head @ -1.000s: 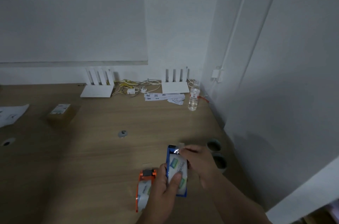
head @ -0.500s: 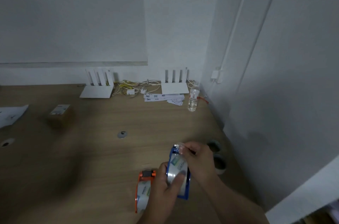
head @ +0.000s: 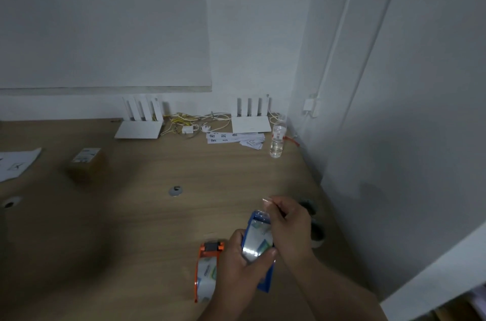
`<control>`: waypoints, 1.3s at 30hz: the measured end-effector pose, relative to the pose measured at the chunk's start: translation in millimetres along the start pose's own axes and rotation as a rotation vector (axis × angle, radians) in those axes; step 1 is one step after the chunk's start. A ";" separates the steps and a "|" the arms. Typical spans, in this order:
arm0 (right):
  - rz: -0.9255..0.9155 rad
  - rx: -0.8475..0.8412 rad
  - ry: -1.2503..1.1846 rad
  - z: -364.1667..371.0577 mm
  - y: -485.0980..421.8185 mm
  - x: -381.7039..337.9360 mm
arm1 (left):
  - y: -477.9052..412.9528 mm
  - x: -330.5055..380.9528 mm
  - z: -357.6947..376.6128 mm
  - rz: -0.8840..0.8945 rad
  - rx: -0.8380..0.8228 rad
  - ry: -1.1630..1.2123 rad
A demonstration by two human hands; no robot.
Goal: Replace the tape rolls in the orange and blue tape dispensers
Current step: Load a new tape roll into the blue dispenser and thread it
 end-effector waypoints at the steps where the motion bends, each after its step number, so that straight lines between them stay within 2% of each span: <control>1: -0.004 0.013 -0.003 0.0 0.3 -0.3 | 0.1 2.2 0.1 0.000 -0.001 -0.005; 6: -0.035 0.091 -0.047 -1.8 0.7 -1.2 | -2.8 10.4 -1.3 -0.008 0.033 -0.062; 10: -0.070 0.092 -0.048 -0.5 -0.8 -5.9 | -3.4 11.0 -3.4 -0.029 0.049 -0.102; 17: -0.017 0.031 -0.083 -2.2 -12.2 -2.2 | 3.9 1.3 -4.4 -0.077 -0.091 -0.157; 20: 0.007 -0.015 -0.066 -4.1 -19.6 0.9 | 10.3 3.7 -0.7 -0.025 -0.139 -0.227; 28: 0.074 -0.127 -0.092 -1.9 -19.1 3.8 | 12.2 -5.4 -0.4 -0.003 -0.058 -0.290; 34: 0.037 -0.022 -0.191 -4.6 -14.9 -4.1 | 17.4 3.0 -3.8 0.006 0.000 -0.218; 39: 0.009 -0.006 -0.247 -9.1 -17.4 -23.7 | 20.1 16.9 -4.7 0.028 0.037 -0.181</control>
Point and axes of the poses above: each hand's wrist, its own y-axis away from the middle knuckle, its own z-axis out of the palm, x = y × z, the point moved 4 cm from there along -y, towards the middle knuckle, and after that the axes turned 7 degrees about -x, right-handed, at the moved point
